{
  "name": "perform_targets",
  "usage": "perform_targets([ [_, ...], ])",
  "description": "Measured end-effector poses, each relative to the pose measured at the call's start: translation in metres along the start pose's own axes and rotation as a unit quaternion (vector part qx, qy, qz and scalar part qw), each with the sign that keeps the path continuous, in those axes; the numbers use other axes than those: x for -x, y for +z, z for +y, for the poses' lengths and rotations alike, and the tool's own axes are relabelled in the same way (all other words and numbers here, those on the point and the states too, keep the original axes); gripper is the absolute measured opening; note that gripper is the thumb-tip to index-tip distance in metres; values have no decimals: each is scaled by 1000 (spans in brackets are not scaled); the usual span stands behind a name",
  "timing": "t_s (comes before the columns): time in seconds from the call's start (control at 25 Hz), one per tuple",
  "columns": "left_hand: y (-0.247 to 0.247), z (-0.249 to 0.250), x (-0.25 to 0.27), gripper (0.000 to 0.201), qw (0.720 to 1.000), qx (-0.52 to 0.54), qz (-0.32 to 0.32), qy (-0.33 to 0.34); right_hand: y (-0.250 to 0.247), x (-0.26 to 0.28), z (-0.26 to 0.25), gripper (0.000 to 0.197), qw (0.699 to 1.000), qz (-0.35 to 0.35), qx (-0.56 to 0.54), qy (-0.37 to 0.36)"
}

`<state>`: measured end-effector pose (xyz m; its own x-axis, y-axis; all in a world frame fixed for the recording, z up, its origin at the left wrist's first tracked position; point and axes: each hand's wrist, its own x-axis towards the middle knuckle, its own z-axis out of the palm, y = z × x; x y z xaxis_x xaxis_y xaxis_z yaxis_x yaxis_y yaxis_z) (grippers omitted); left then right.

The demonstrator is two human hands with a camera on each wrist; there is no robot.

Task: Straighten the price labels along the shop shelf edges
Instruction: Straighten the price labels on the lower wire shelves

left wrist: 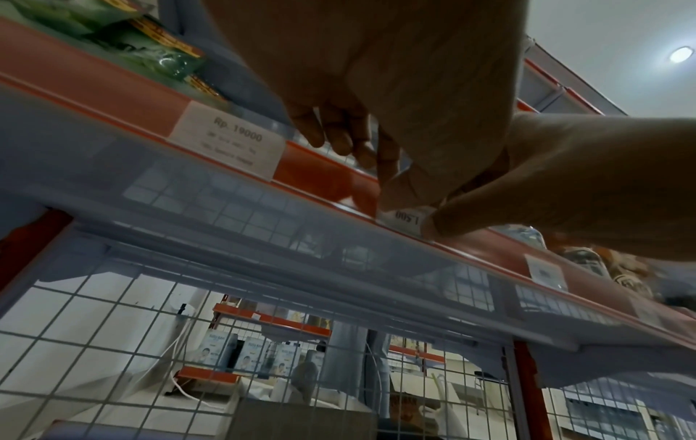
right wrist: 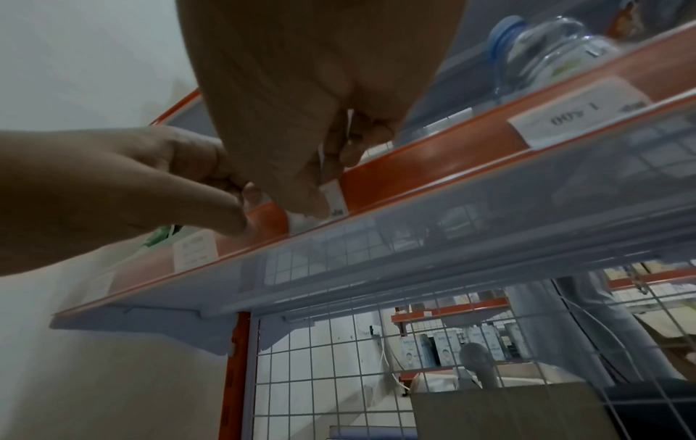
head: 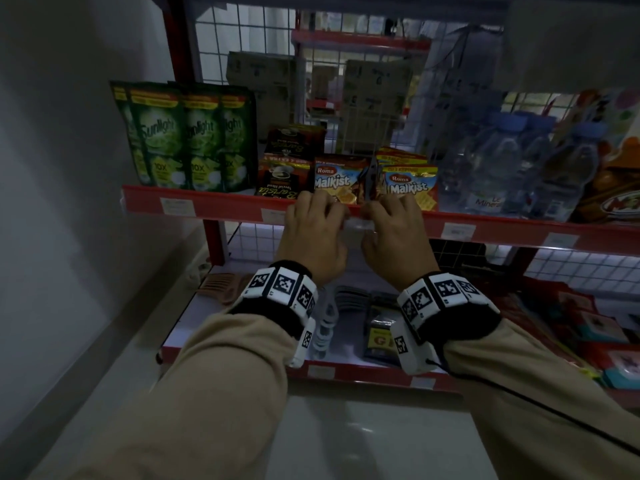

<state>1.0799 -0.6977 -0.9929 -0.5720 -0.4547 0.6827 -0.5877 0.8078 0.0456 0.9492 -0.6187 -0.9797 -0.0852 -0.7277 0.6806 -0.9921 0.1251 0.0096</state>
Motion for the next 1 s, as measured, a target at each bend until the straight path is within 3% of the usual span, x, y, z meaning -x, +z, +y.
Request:
perform_targets([
  [0.16, -1, -4, 3, 39, 1000, 16, 12, 23, -4, -7, -2, 24, 999, -36, -6, 39],
  [0.4, -8, -13, 3, 55, 996, 70, -13, 49, -17, -22, 3, 7, 977, -8, -182, 108],
  [0.52, -8, -14, 1, 60, 993, 112, -5, 32, -21, -23, 2, 13, 925, 49, -325, 192],
  [0.64, -6, -10, -1, 47, 989, 146, 20, 6, -22, -23, -5, 31, 856, 51, -454, 240],
  [0.84, -1, -11, -7, 27, 980, 190, 63, -15, -16, -20, -19, 18, 804, 4, -538, 254],
  [0.92, 2, -12, -8, 17, 981, 180, 65, -18, -13, -19, -21, 17, 802, -3, -545, 247],
  [1.0, 1, -13, -9, 13, 983, 173, 63, -14, -11, -18, -20, 14, 850, 17, -489, 197],
])
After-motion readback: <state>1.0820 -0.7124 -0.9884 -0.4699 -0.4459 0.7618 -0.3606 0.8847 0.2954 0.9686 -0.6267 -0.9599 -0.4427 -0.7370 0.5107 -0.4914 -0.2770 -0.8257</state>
